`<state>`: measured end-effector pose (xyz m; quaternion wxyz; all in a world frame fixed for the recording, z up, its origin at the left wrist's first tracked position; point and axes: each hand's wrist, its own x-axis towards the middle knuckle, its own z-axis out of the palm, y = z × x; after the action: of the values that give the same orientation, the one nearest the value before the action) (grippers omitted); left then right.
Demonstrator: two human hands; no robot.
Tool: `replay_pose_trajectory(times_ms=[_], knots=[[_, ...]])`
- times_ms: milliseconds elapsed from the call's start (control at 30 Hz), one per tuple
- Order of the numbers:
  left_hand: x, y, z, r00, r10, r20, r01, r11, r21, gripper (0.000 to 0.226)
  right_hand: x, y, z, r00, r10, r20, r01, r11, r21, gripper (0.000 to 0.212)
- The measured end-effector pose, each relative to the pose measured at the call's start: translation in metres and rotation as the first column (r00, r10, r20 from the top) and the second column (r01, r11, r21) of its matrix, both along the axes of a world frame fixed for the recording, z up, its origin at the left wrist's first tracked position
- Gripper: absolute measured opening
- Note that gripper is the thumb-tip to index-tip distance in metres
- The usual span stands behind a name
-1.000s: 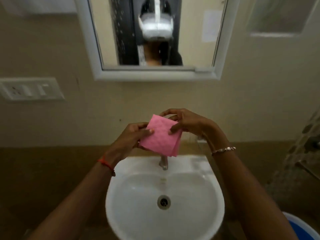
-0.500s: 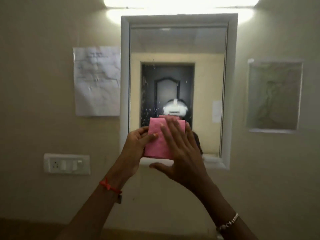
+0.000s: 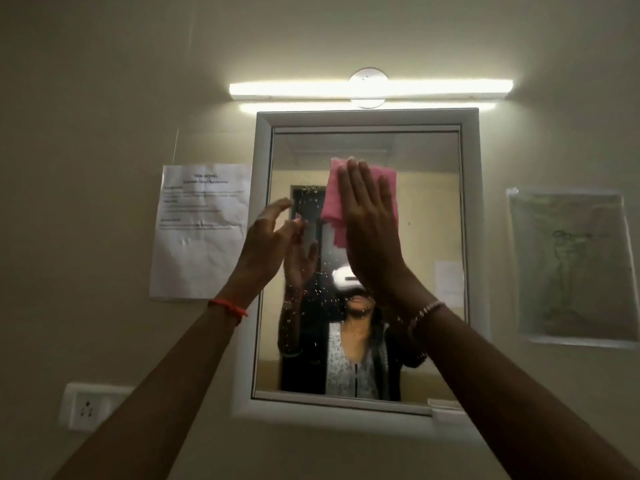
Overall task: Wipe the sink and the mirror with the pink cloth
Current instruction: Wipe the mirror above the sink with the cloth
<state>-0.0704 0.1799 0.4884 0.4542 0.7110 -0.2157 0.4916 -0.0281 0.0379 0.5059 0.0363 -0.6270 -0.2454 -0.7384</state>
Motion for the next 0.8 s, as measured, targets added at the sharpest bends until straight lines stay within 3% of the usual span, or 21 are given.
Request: replay_pose_trajectory(times_ms=[100,233,400,633,800], knots=[[0.035,0.023,0.014,0.948,0.294,0.123,-0.305,0.949,0.083,0.048,0.010,0.016,0.034,0.999,0.007,-0.052,-0.004,0.999,0.050,0.074],[0.077,0.050,0.022,0.882,0.400,0.251,-0.450,0.873,0.189,0.056,0.022,0.048,0.068,0.993,-0.057,-0.103,0.055,0.998,-0.017,0.066],[0.105,0.056,0.021,0.826,0.396,0.401,-0.495,0.851,0.177,0.055,0.033,0.092,0.100,0.982,-0.171,-0.078,0.159,0.977,-0.142,0.056],[0.124,0.064,0.022,0.792,0.373,0.484,-0.476,0.873,0.105,0.049,0.045,0.130,0.110,0.967,-0.208,-0.149,0.196,0.977,-0.088,0.057],[0.129,0.066,0.021,0.727,0.431,0.534,-0.552,0.830,0.082,0.050,0.054,0.128,0.108,0.954,-0.277,-0.115,0.264,0.957,-0.121,0.056]])
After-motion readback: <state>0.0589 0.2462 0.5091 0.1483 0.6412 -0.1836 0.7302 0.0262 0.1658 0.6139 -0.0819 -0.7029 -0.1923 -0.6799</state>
